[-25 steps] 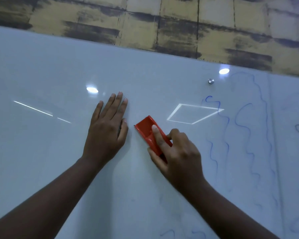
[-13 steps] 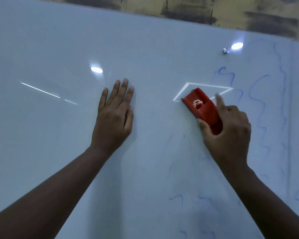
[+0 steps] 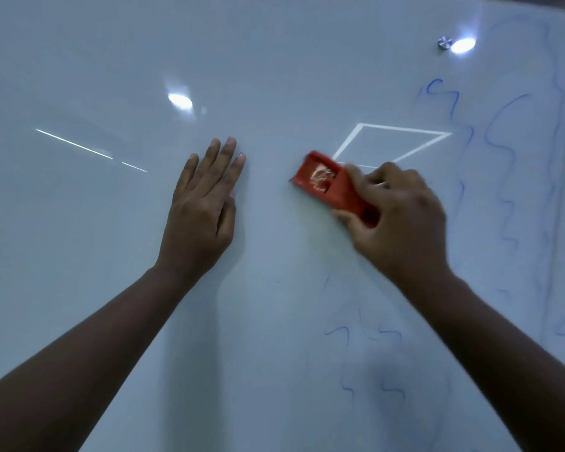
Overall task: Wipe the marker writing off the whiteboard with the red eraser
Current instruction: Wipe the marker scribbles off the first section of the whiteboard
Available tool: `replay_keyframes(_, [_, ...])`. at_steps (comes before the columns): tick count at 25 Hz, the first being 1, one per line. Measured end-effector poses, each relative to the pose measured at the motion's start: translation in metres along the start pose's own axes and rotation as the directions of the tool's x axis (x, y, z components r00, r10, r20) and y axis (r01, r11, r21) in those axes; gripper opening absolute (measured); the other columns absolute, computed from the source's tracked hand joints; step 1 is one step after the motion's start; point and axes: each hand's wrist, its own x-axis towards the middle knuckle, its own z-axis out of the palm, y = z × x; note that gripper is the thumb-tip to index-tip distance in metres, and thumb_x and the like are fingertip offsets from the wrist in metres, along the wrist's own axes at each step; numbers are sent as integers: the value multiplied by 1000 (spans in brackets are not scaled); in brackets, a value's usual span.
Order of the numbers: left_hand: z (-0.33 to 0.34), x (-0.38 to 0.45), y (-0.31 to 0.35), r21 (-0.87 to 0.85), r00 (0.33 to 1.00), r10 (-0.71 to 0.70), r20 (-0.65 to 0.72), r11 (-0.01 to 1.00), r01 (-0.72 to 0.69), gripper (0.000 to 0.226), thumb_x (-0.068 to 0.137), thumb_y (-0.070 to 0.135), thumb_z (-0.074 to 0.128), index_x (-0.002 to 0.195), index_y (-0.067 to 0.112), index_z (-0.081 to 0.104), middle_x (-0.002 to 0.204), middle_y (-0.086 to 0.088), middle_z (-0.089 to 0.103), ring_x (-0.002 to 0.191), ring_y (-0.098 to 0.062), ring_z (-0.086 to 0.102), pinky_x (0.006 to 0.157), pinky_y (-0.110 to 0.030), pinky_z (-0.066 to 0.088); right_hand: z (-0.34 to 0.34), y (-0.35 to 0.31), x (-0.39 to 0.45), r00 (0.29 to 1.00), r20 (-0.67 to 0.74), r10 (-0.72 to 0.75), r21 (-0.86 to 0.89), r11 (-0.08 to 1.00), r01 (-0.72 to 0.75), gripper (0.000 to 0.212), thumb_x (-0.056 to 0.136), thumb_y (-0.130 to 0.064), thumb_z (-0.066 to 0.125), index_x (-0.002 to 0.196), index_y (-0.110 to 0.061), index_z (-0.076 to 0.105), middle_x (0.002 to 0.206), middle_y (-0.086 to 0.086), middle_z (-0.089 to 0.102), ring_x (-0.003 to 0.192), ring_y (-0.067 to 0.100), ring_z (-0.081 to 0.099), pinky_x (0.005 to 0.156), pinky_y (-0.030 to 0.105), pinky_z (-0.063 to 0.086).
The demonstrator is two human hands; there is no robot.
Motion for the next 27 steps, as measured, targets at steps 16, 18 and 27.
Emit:
replay_keyframes(16, [-4, -54, 9, 23, 998, -51, 24, 998, 50, 63, 101, -14, 40, 162, 1, 37, 171, -16, 31, 162, -30, 23, 132, -54, 19, 18, -74, -99, 992, 95, -81, 64, 995, 75, 62, 81, -34, 78, 139, -15, 65, 107, 7, 64, 91, 33, 58, 73, 41, 42])
replay_keyframes(18, [-7, -59, 9, 22, 998, -48, 51, 999, 47, 62, 102, -11, 40, 162, 2, 36, 172, -16, 30, 162, -30, 22, 132, -55, 19, 15, -75, -113, 979, 135, -151, 45, 988, 147, 61, 83, -35, 80, 138, -15, 66, 108, 7, 65, 89, 32, 60, 70, 41, 44])
replay_keyframes(27, [-9, -99, 25, 101, 992, -104, 67, 990, 97, 54, 110, 5, 41, 163, 2, 34, 172, -20, 27, 162, -34, 21, 131, -58, 17, -16, -2, -148, 939, 61, 339, 4, 941, -340, 64, 83, -37, 85, 141, -20, 64, 106, 6, 61, 89, 28, 55, 71, 42, 50])
